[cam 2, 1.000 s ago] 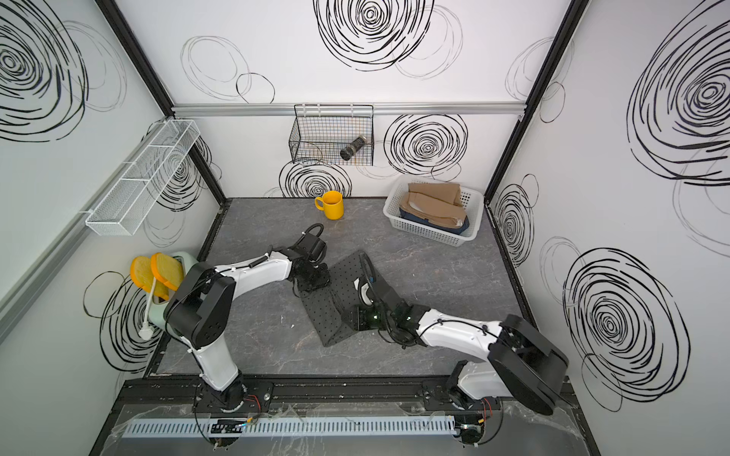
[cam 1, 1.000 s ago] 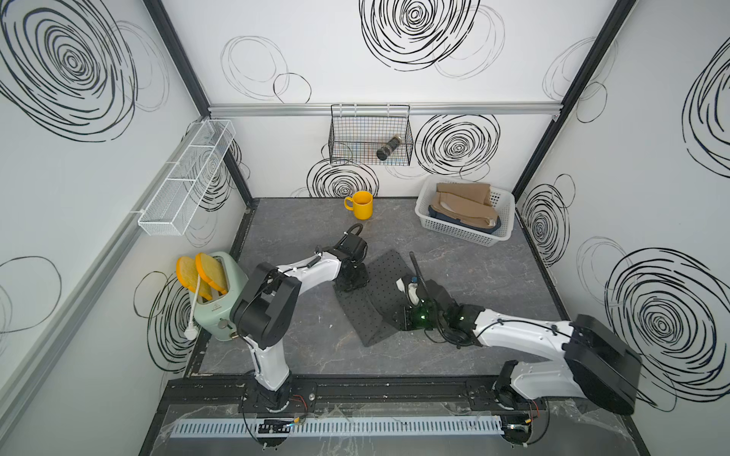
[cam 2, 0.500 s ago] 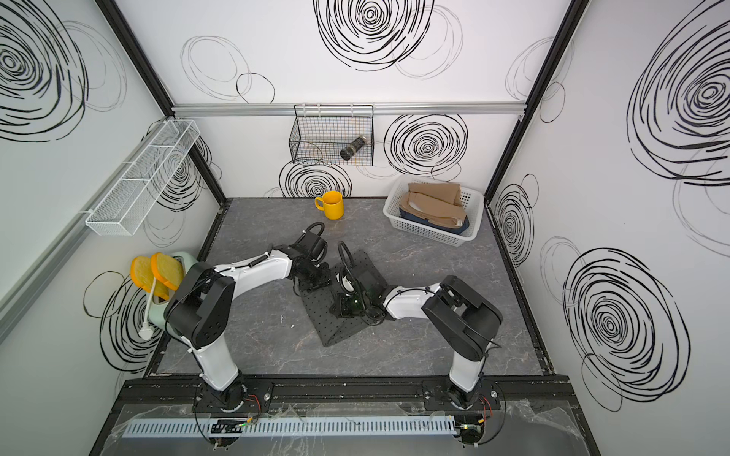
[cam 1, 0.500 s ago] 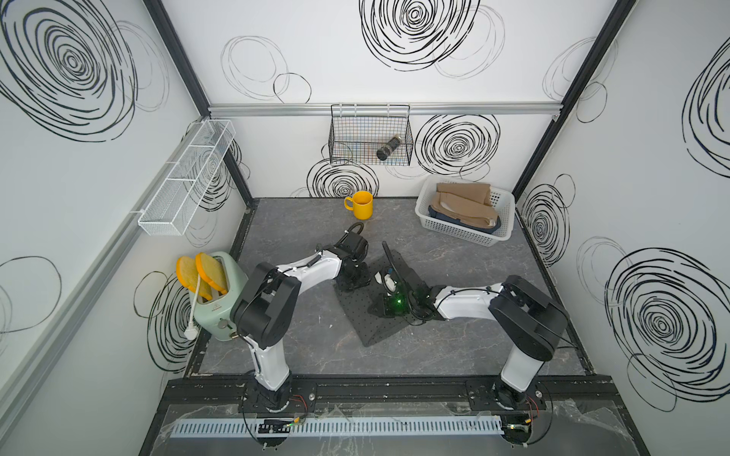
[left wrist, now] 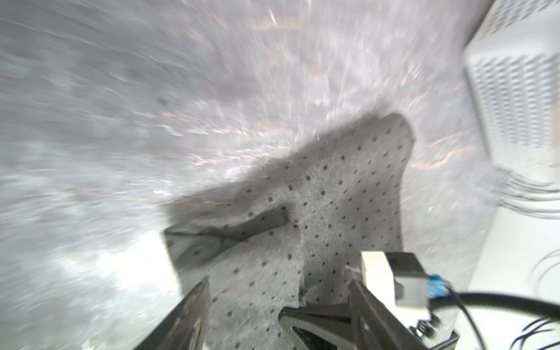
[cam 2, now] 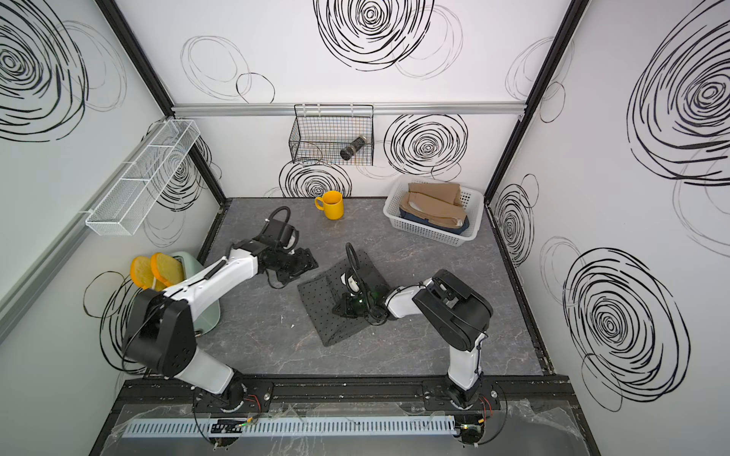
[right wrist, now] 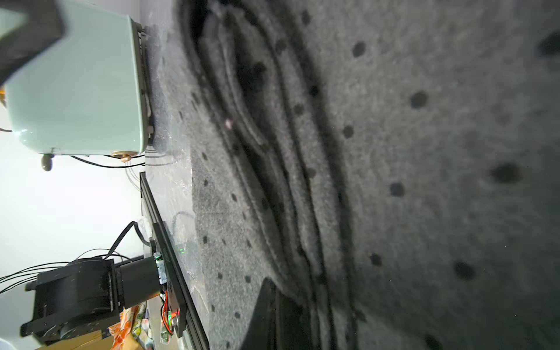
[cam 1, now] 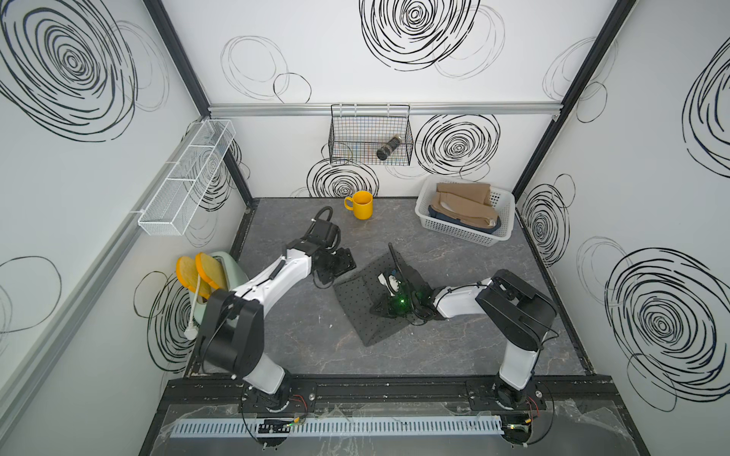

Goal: Roll up the skirts
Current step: Roll the skirt at the center of the board.

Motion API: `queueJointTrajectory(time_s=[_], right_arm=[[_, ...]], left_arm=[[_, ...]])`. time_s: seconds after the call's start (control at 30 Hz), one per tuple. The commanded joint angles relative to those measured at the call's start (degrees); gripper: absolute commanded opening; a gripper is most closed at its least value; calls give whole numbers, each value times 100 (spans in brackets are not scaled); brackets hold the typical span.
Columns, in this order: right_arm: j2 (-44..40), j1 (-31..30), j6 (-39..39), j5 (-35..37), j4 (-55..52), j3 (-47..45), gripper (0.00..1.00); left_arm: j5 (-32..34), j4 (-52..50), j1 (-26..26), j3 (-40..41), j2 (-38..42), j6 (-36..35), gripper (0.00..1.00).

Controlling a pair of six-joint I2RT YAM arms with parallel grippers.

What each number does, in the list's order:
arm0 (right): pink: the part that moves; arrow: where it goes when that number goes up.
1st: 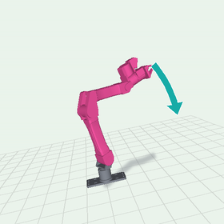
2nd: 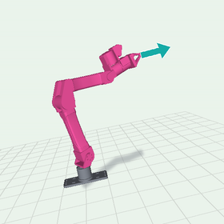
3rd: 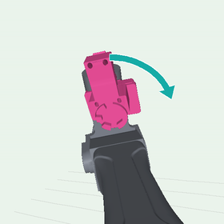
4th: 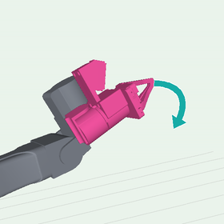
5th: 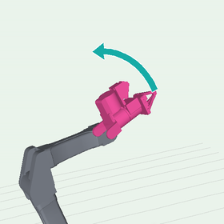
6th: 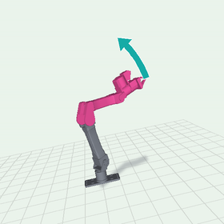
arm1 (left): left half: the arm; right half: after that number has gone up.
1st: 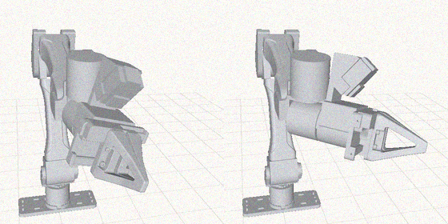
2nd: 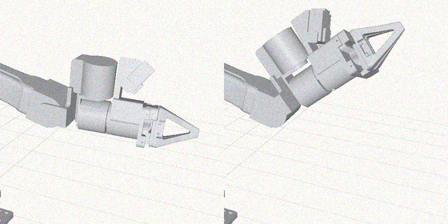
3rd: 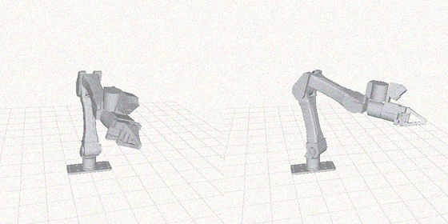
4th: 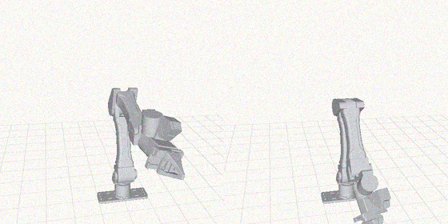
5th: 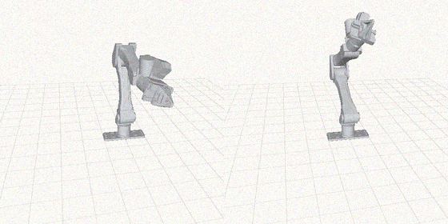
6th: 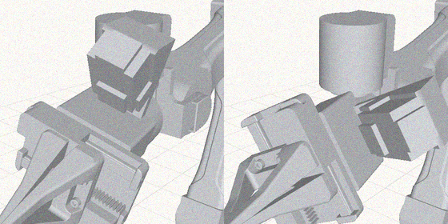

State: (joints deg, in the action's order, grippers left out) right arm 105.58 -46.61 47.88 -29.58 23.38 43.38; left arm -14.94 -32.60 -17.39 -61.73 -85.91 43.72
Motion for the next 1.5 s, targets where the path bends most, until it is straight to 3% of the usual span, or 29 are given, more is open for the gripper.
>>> queueJointTrajectory(time_s=[0.0,0.2,0.43,0.57,0.67,0.73,0.8,1.03,1.2,1.33,1.47], right_arm=[[288,81,116,77,-251,-258,0],[283,178,90,-82,-227,-325,0],[312,232,67,-88,-205,-391,0],[388,223,66,-62,-225,-375,0],[402,185,23,65,-336,-358,0],[418,170,-6,161,-442,-339,0],[465,140,-22,233,-512,-318,0],[535,-53,77,216,-349,-186,0],[230,13,183,222,-262,-307,3],[208,116,285,102,-112,-389,3],[158,221,430,41,166,-598,5]], left_arm=[[-514,9,15,832,473,-219,77],[-1480,1756,-202,2448,1058,-3,77],[-1513,2900,-371,3239,835,497,76],[-1494,3495,-442,3379,411,712,61],[-1287,3517,-396,3329,285,699,33],[-1089,3294,-409,3191,386,656,17],[-963,3001,-441,3024,617,672,7],[-237,1440,-1039,1556,1145,892,10],[594,-158,-1381,-39,158,668,0],[293,-335,-1439,-498,-621,851,0],[719,-792,-1708,-1298,-1373,984,0]])
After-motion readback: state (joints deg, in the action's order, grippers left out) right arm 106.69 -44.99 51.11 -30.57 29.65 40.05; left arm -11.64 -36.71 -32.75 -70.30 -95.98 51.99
